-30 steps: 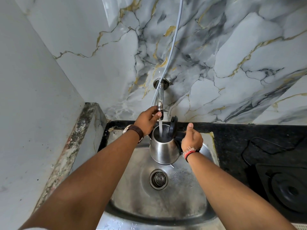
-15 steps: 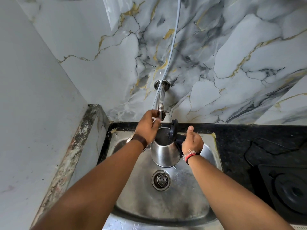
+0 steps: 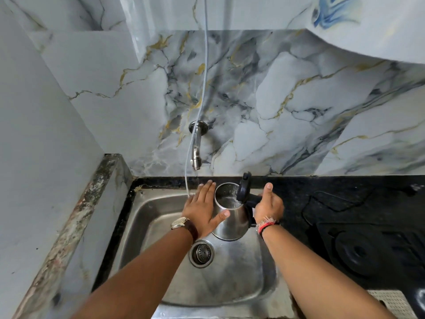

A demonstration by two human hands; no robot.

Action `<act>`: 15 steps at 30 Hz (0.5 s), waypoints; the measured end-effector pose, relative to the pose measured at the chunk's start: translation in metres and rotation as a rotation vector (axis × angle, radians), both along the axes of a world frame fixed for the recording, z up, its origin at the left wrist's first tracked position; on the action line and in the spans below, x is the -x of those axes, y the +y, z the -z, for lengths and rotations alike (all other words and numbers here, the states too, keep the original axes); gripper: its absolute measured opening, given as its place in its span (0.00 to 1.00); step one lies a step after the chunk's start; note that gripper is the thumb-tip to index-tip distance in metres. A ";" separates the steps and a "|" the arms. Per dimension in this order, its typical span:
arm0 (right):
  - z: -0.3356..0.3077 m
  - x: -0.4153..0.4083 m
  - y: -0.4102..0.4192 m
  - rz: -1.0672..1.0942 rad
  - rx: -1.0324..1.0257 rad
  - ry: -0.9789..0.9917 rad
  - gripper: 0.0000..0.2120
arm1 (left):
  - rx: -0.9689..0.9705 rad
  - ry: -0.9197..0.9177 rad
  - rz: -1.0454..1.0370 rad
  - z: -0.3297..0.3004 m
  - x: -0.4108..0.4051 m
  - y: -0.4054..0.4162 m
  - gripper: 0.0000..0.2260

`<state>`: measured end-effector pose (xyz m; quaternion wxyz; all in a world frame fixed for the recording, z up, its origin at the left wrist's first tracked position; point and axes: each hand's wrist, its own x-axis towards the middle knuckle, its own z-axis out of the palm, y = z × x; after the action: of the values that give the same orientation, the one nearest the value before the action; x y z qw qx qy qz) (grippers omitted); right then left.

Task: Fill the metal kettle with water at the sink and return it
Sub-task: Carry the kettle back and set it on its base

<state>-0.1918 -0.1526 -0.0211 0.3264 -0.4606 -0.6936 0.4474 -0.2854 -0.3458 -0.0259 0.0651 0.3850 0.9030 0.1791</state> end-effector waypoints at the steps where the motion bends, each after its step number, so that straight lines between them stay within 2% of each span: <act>1: -0.003 -0.012 0.008 0.024 -0.008 0.013 0.38 | -0.016 0.004 0.017 -0.002 -0.010 0.009 0.46; 5: -0.014 -0.057 0.041 0.069 -0.041 0.030 0.38 | -0.085 -0.036 0.074 -0.010 -0.045 0.041 0.44; 11: -0.025 -0.141 0.123 0.112 -0.108 0.064 0.35 | -0.278 -0.228 0.220 -0.027 -0.125 0.122 0.44; 15: -0.028 -0.190 0.178 0.128 -0.120 0.054 0.35 | -0.286 -0.249 0.209 -0.031 -0.174 0.178 0.44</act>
<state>-0.0014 0.0257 0.0065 0.3999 -0.4712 -0.6794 0.3957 -0.1118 -0.1682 0.0047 0.1393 0.4567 0.8086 0.3438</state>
